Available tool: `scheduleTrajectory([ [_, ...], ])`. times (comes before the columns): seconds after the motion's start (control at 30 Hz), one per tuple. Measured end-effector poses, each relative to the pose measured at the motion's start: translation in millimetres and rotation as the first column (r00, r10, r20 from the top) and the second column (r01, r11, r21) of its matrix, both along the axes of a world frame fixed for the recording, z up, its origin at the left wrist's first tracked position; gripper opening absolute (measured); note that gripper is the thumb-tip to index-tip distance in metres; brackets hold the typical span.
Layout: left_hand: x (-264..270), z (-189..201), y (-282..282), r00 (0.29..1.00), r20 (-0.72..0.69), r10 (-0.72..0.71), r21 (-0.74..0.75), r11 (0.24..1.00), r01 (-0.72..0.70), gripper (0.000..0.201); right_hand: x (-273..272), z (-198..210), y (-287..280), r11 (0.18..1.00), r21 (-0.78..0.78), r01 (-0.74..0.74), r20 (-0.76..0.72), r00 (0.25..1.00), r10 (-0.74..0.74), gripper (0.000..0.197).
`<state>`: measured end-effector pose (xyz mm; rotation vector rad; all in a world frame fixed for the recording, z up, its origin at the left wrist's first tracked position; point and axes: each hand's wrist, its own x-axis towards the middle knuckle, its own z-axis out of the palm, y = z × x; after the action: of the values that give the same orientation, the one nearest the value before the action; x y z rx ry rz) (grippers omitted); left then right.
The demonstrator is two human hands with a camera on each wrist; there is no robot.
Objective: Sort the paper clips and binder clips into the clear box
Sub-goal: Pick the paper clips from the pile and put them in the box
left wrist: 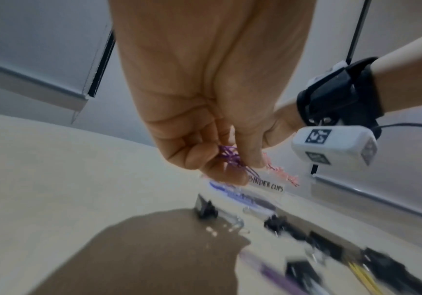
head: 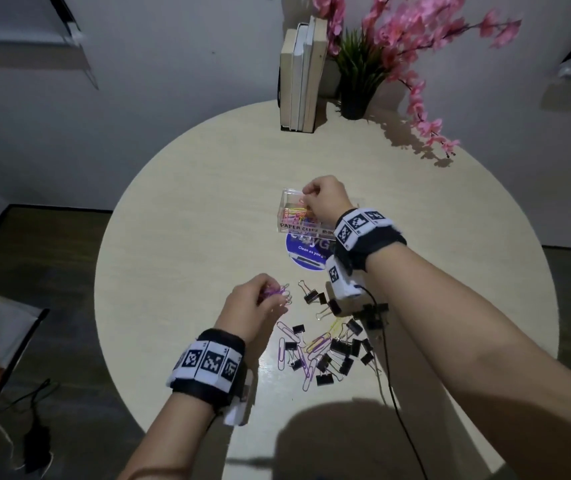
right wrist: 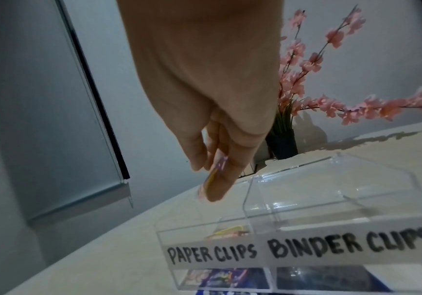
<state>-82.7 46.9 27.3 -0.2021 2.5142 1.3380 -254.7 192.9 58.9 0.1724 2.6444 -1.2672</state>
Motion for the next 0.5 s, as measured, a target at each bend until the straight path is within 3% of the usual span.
scheduleTrajectory([
  [0.1, -49.7, 18.4, 11.4, 0.986, -0.161, -0.051, -0.098, 0.995, 0.036, 0.006, 4.3, -3.2, 7.8, 1.0, 0.016, 0.002, -0.043, 0.999, -0.001, 0.031],
  [0.27, -137.0, 25.2, 34.5, 0.94, -0.293, -0.174, -0.317, 0.945, 0.077, 0.022, 50.0, -6.7, 38.6, 0.977, -0.092, 0.195, -0.131, 0.97, -0.206, 0.033],
  [0.43, -145.3, 12.5, 45.3, 0.905, -0.245, -0.348, -0.509, 0.84, 0.186, 0.026, 100.9, -30.0, 61.8, 0.982, -0.09, 0.168, -0.051, 0.984, -0.173, 0.03],
  [0.5, -124.9, 10.3, 43.9, 0.9, -0.239, -0.365, -0.504, 0.839, 0.207, 0.019, 116.1, -35.5, 68.6, 0.994, -0.067, 0.092, 0.032, 0.995, -0.09, 0.024],
])
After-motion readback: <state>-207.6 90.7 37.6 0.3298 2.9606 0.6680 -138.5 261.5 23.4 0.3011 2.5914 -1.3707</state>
